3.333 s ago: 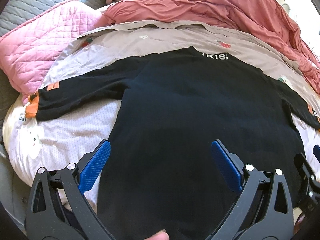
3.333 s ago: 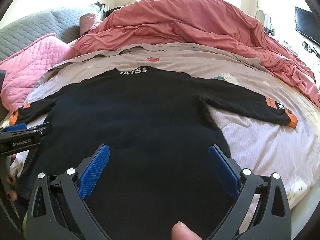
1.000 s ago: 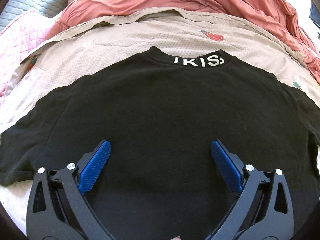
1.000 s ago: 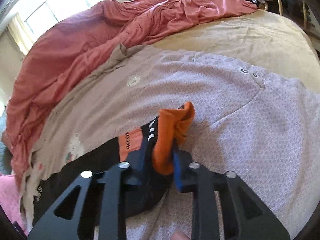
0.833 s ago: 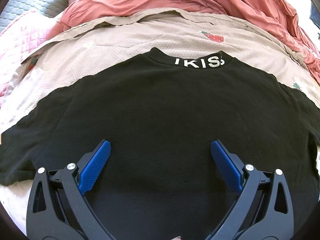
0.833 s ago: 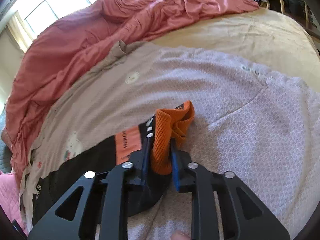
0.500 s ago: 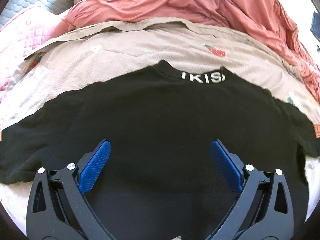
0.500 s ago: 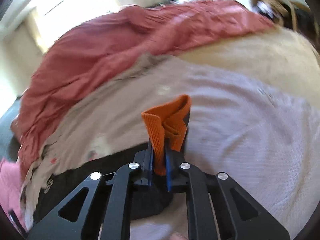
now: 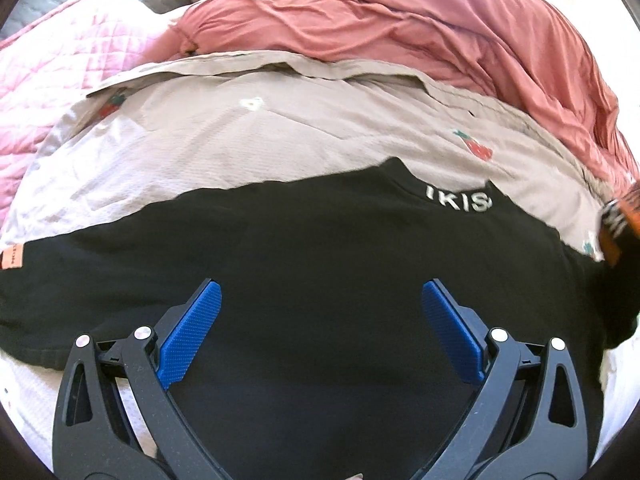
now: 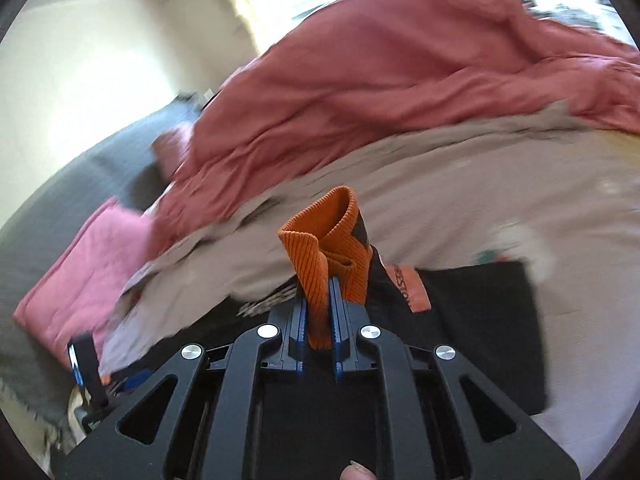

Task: Fold small clothes
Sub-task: 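Lift the cuff with the right gripper while the left gripper grasps it, then carry the cuff across the shirt body with the left gripper and release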

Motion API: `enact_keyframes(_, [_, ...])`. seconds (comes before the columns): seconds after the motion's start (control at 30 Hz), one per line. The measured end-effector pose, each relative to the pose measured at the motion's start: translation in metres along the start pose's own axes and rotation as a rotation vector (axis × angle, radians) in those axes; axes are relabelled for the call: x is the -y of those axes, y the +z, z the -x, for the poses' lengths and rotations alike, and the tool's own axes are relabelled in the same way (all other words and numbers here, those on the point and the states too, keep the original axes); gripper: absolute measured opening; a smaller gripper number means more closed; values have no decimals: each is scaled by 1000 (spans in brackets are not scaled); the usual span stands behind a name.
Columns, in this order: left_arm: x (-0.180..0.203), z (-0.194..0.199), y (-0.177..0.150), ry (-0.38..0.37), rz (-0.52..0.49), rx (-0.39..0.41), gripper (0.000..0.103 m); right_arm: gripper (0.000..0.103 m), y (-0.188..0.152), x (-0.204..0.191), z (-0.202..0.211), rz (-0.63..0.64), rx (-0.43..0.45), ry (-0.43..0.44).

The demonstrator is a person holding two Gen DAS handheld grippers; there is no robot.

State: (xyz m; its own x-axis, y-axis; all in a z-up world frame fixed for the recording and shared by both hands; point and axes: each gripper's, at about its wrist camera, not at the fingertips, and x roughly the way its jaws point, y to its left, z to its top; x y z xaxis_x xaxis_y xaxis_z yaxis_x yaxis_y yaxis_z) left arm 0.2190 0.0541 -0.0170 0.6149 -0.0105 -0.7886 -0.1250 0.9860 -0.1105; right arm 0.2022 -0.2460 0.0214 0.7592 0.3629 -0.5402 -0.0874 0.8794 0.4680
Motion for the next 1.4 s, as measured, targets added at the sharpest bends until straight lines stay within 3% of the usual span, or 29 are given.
enact_keyframes(0.13, [-23,0,5,-29,86,-6,94,9,-29,-42,-40,69,-96,45])
enact_keyframes(0.3, [-41,-3,8,-53,154,-12,94,14,-73,-78,-81,186,-229,25])
enact_keyframes(0.43, [-39,-5,5,-94,154,-21,94,35,-91,-81,-86,192,-326,73])
enact_keyframes(0.53, [-32,-7,2,-159,153,-29,94,44,-85,-74,-67,158,-304,115])
enact_keyframes(0.63, [-22,-9,-3,-239,147,-32,94,50,-75,-65,-42,155,-246,99])
enact_keyframes(0.9, [37,-8,-16,-437,28,-83,93,51,-67,-17,2,95,-167,-10])
enact_keyframes(1.0, [55,-17,-19,-432,-15,-108,92,51,-67,-3,10,77,-146,-47])
enact_keyframes(1.1, [70,-33,-21,-394,-42,-134,74,53,-68,7,13,37,-139,-51])
enact_keyframes(1.13, [71,-34,-22,-390,-45,-133,61,54,-69,9,13,29,-136,-57])
enact_keyframes(1.17, [75,-36,-23,-372,-61,-124,56,54,-70,11,13,25,-135,-61])
enact_keyframes(1.27, [84,-33,-28,-360,-123,-95,19,54,-70,15,11,7,-136,-78])
enact_keyframes(1.4, [80,-23,-25,-361,-149,-52,12,54,-69,12,8,10,-129,-88])
